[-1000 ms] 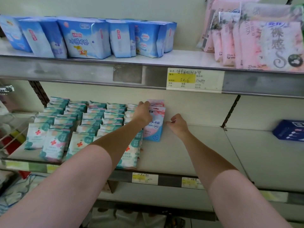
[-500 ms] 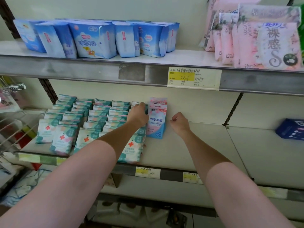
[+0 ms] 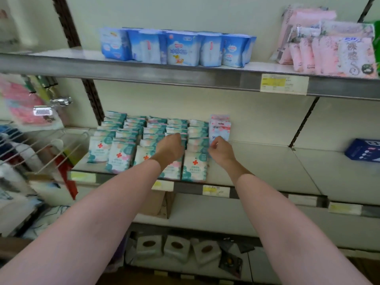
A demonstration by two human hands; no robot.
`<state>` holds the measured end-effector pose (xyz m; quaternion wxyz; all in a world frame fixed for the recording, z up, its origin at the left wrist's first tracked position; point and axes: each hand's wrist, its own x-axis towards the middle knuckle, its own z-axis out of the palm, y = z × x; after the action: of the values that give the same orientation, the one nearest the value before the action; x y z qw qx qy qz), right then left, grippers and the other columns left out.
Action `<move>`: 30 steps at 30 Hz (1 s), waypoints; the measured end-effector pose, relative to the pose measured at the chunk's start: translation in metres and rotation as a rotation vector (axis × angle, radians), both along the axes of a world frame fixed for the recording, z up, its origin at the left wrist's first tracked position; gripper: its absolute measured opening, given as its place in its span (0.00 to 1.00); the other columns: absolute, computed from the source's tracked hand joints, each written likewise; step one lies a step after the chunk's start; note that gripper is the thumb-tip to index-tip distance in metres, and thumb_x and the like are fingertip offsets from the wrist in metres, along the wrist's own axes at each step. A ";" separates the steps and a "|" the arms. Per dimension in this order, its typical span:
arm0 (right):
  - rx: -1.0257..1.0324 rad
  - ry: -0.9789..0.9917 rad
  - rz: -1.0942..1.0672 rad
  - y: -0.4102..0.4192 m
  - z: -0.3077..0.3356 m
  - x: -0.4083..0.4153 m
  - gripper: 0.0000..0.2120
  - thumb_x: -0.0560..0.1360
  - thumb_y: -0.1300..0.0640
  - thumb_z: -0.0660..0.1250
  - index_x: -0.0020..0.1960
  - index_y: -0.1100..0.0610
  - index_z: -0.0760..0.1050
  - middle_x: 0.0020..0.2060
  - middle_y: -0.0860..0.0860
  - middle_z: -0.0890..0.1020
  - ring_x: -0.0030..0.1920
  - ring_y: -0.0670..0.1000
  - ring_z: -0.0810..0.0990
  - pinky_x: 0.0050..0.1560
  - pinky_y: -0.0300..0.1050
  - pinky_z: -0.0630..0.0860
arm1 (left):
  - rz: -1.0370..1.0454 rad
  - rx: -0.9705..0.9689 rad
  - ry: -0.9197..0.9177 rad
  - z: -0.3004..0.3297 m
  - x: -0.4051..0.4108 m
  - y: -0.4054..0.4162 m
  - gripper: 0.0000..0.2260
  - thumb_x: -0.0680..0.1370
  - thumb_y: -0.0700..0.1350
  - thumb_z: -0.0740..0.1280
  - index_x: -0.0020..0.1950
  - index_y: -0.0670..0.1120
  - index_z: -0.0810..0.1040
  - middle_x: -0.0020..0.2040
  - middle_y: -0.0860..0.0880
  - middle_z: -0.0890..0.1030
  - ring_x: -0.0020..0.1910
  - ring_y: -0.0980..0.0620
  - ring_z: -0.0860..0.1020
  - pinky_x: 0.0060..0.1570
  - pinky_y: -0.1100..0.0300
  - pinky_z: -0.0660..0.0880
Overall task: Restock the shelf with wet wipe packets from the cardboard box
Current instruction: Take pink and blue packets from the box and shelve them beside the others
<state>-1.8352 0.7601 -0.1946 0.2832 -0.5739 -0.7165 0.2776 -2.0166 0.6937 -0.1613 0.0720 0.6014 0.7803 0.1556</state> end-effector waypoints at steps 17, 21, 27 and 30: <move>-0.153 -0.176 0.614 -0.252 -0.052 -0.258 0.06 0.76 0.57 0.65 0.52 0.55 0.70 0.42 0.52 0.77 0.43 0.54 0.76 0.40 0.45 0.69 | 0.394 -0.121 -0.076 -0.077 -0.229 -0.302 0.03 0.75 0.43 0.63 0.47 0.46 0.72 0.47 0.45 0.78 0.46 0.43 0.76 0.44 0.53 0.74; -0.165 -0.257 0.704 -0.306 -0.085 -0.310 0.06 0.75 0.57 0.67 0.51 0.54 0.72 0.44 0.50 0.78 0.47 0.54 0.77 0.43 0.46 0.72 | 0.551 -0.163 -0.131 -0.108 -0.264 -0.381 0.02 0.75 0.43 0.61 0.45 0.46 0.71 0.47 0.44 0.78 0.48 0.41 0.77 0.44 0.52 0.74; -0.210 -0.385 0.936 -0.375 -0.131 -0.384 0.05 0.76 0.58 0.66 0.51 0.55 0.73 0.47 0.52 0.79 0.49 0.54 0.77 0.52 0.50 0.77 | 0.775 -0.191 -0.236 -0.150 -0.307 -0.473 0.02 0.74 0.42 0.61 0.45 0.47 0.69 0.49 0.43 0.78 0.51 0.41 0.77 0.46 0.51 0.72; -0.236 -0.409 1.030 -0.400 -0.150 -0.425 0.04 0.76 0.58 0.66 0.50 0.55 0.73 0.47 0.53 0.78 0.50 0.55 0.77 0.51 0.51 0.77 | 0.851 -0.249 -0.272 -0.168 -0.335 -0.504 0.04 0.75 0.42 0.62 0.49 0.43 0.72 0.48 0.43 0.77 0.50 0.41 0.77 0.43 0.52 0.71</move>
<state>-2.2599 0.3599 -0.3451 -0.0994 -0.2201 -0.9083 0.3415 -2.3521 0.1901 -0.3292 0.1752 0.1885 0.9540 0.1539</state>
